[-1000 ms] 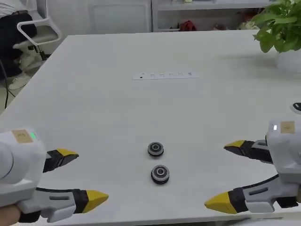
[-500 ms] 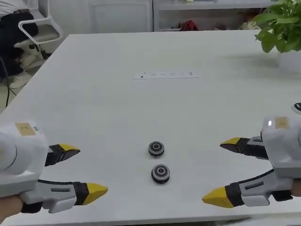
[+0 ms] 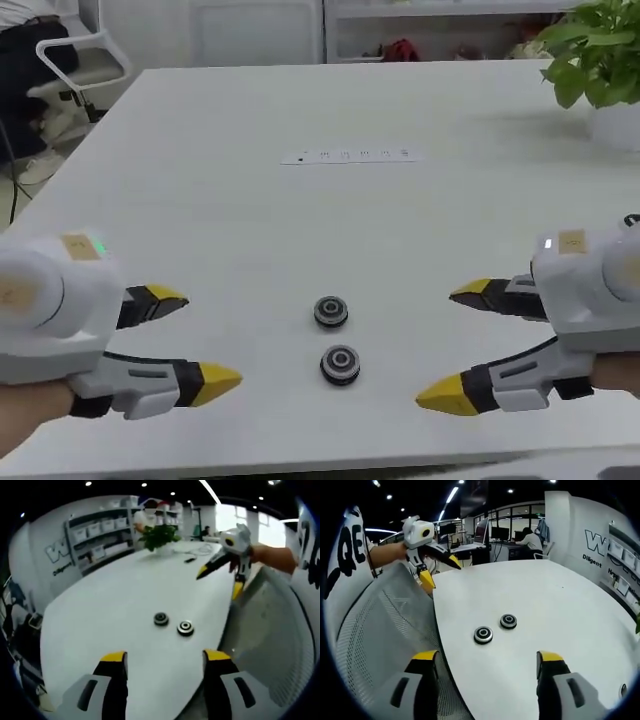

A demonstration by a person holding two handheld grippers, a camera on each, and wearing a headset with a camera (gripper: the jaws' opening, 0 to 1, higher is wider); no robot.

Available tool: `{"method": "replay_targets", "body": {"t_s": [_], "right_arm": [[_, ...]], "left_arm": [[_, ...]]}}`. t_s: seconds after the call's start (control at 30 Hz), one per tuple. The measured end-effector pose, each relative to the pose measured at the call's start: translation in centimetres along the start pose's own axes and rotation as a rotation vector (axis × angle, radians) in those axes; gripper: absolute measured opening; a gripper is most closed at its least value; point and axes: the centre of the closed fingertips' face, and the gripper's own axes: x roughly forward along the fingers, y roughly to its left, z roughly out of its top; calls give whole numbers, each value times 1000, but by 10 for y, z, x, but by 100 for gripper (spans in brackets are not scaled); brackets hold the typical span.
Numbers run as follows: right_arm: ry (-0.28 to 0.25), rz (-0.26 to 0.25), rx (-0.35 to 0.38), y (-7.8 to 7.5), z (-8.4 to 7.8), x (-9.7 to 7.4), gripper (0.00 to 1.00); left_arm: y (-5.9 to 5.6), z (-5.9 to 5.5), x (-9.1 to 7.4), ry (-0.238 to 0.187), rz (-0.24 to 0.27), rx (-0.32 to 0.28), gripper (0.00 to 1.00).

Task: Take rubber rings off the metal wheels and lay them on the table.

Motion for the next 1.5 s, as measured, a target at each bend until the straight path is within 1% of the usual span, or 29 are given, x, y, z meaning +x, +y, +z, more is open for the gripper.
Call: {"method": "replay_targets", "body": {"t_s": [0.1, 0.3, 0.4, 0.43, 0.57, 0.7, 0.77, 0.87, 0.97, 1.13, 1.23, 1.37, 1.5], "right_arm": [[7, 11, -2, 0, 0, 8, 75], [13, 28, -13, -1, 0, 17, 73], [15, 34, -10, -4, -2, 22, 71], [14, 36, -11, -4, -2, 23, 71], [17, 38, -14, -7, -3, 27, 69], [16, 45, -11, -9, -5, 30, 66], [19, 50, -11, -9, -6, 32, 65], [21, 53, -15, -8, -7, 34, 64], [11, 63, -5, -8, -6, 35, 63], [1, 68, 1, -9, -3, 38, 61], [-17, 87, 14, -8, -1, 41, 60], [-16, 91, 16, -11, -2, 46, 57], [-4, 101, 10, -11, -4, 51, 56]], "left_arm": [[-1, 0, 5, 0, -20, 6, 61], [0, 2, 12, 7, -36, 24, 61], [0, 6, 15, -19, -63, -22, 60], [1, 7, 15, -21, -63, -22, 60], [3, 5, 19, -15, -67, -7, 59], [2, 4, 24, -15, -83, 6, 59], [1, 2, 27, -9, -94, 18, 59], [3, 1, 30, 1, -96, 37, 58], [4, 2, 32, 2, -101, 41, 58], [2, 2, 38, 7, -116, 67, 57], [2, 4, 41, 4, -127, 68, 57], [3, 6, 46, -2, -140, 74, 56], [-2, 8, 50, -5, -167, 92, 54]]}}
